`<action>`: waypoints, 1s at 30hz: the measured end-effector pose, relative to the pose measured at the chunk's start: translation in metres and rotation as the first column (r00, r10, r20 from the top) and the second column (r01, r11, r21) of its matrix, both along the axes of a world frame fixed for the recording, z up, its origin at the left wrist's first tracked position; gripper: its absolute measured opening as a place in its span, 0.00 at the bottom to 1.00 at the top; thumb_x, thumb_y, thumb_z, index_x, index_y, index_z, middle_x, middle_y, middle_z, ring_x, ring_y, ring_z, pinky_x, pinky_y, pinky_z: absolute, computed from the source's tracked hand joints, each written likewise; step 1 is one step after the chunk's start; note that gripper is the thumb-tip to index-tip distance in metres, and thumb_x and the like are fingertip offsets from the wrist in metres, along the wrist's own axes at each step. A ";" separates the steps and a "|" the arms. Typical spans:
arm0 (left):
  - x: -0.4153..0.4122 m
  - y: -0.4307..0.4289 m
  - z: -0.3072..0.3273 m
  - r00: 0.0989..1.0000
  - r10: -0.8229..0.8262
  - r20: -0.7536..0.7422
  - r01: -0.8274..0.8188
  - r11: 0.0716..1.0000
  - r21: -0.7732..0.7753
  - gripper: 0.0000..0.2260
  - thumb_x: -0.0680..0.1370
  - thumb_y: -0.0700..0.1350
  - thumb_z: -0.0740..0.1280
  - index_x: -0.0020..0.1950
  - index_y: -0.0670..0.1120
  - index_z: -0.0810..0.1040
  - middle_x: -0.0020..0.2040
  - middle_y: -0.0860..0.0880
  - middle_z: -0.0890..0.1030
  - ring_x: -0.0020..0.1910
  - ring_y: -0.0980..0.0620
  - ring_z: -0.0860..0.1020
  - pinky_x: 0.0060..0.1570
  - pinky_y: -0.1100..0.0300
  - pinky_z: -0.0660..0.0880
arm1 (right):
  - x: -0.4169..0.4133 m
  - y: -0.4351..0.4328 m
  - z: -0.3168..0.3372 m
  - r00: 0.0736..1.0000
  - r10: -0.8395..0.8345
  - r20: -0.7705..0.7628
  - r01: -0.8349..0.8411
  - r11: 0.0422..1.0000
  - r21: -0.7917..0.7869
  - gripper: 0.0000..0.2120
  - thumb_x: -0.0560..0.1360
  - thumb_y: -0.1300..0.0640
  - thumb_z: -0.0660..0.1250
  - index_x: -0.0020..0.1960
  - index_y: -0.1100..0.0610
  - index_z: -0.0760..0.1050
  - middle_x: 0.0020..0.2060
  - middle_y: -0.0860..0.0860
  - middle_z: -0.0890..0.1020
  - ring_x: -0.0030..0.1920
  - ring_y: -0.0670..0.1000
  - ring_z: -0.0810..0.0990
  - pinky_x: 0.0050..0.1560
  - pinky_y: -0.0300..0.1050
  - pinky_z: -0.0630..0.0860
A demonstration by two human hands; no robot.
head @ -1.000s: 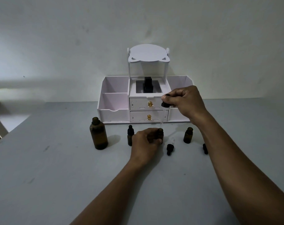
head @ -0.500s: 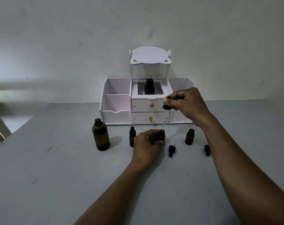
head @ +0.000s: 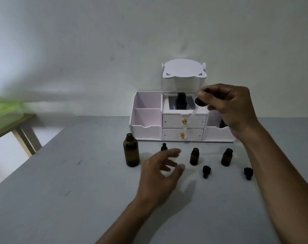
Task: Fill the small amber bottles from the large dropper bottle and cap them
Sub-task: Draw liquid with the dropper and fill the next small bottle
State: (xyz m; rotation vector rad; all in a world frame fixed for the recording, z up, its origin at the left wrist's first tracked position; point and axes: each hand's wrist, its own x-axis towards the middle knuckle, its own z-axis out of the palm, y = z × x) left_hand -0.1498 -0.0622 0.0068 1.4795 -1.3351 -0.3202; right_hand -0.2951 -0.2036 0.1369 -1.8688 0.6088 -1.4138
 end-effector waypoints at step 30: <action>0.157 -0.005 -0.031 0.918 -0.063 -0.391 0.084 0.996 0.037 0.25 0.67 0.38 0.75 0.65 0.48 0.82 0.56 0.47 0.87 0.57 0.47 0.84 0.59 0.52 0.79 | 0.138 0.040 -0.040 0.986 0.166 -0.029 -0.165 0.986 0.029 0.07 0.74 0.57 0.75 0.51 0.57 0.85 0.40 0.47 0.87 0.42 0.42 0.86 0.46 0.36 0.81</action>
